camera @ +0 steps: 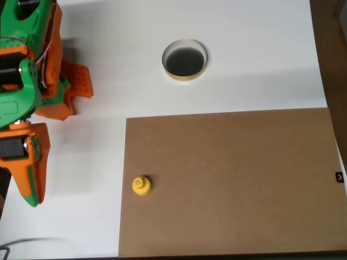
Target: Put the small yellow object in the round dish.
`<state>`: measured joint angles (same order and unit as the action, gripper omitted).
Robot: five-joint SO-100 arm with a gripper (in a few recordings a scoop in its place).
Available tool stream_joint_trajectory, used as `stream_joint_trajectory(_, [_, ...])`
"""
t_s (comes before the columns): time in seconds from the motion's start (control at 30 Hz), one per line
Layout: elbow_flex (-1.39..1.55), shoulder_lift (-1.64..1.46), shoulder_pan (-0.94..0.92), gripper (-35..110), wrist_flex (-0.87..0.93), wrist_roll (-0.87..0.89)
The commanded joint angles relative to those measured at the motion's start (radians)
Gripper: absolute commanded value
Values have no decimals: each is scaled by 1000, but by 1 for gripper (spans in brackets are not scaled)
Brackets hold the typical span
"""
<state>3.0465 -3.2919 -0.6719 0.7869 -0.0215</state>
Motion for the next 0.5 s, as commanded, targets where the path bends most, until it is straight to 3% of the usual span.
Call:
stream_joint_trajectory(0.0, [8,-35,17,0,-3,-37])
stream_joint_trajectory(0.4, [8,-35,-46,0,-3,-9])
stream_joint_trajectory(0.47, [8,-35,-61,1,-25,-75])
